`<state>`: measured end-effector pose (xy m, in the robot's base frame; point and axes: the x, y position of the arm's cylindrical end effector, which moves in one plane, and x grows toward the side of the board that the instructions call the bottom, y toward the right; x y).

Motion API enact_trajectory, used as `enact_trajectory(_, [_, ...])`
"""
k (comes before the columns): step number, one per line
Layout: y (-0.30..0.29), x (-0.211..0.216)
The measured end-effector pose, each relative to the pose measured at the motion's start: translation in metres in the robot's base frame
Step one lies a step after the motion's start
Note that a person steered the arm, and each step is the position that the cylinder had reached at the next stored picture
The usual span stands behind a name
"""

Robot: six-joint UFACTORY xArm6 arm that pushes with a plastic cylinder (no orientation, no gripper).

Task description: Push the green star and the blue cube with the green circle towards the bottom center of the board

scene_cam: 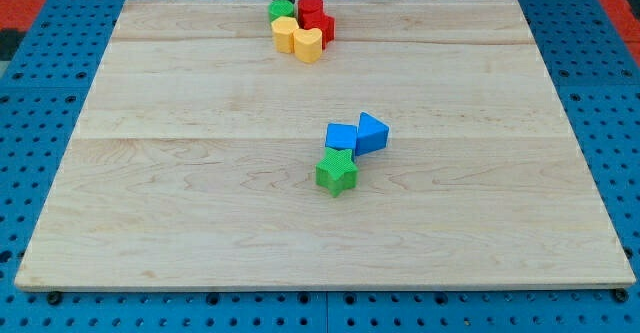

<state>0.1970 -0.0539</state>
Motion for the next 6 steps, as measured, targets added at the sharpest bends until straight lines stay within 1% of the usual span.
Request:
enact_trajectory(2, [-0.008,0.030])
enact_trajectory(4, [-0.046,0.058])
enact_trajectory(6, [-0.035,0.108])
